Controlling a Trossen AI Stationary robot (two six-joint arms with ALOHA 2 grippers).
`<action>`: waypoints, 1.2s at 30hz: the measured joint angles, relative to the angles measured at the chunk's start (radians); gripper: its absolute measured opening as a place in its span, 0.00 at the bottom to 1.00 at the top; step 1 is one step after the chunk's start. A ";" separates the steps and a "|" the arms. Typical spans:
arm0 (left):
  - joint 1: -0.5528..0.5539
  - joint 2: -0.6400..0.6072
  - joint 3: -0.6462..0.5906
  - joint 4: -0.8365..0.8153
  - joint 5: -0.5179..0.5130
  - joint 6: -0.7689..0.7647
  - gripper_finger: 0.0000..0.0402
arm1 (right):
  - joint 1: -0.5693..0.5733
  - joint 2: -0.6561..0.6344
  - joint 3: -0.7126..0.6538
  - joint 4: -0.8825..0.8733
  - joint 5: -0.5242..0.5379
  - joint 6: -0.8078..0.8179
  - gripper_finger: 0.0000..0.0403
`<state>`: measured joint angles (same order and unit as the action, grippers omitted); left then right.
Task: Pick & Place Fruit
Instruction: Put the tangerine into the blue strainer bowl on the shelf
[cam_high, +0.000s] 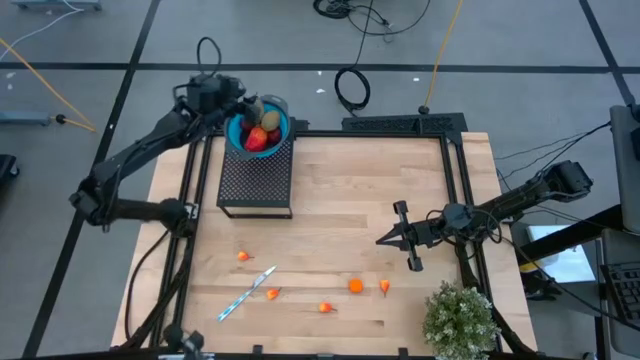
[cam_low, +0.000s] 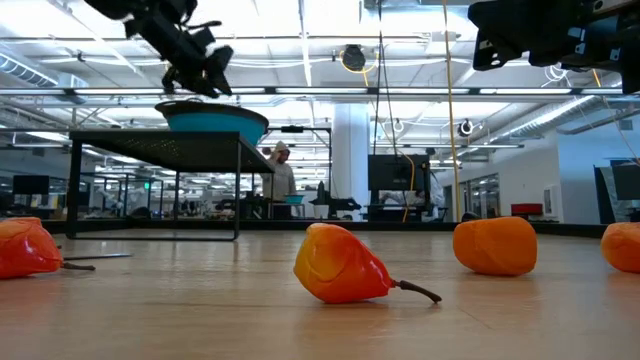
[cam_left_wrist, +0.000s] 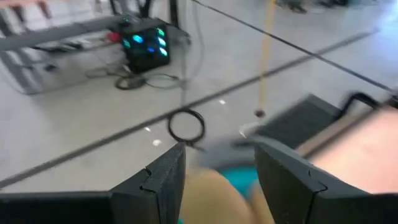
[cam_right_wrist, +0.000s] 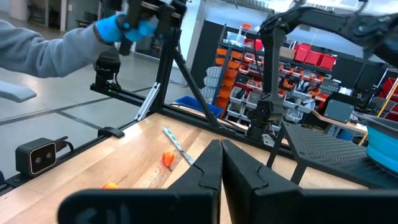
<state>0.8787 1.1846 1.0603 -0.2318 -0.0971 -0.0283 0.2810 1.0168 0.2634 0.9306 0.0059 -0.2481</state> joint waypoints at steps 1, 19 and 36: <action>-0.020 -0.020 0.000 -0.033 0.001 -0.005 0.47 | 0.000 0.000 0.000 0.000 0.000 0.000 0.00; -0.588 -0.230 0.000 -0.370 -0.116 -0.217 0.47 | 0.000 0.000 0.000 0.000 -0.003 0.005 0.00; -1.078 -0.048 -0.001 -0.294 -0.133 -0.254 0.47 | 0.000 0.000 0.000 0.000 -0.004 0.005 0.00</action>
<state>-0.1993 1.1361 1.0595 -0.5261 -0.2304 -0.2827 0.2810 1.0164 0.2630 0.9302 0.0021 -0.2428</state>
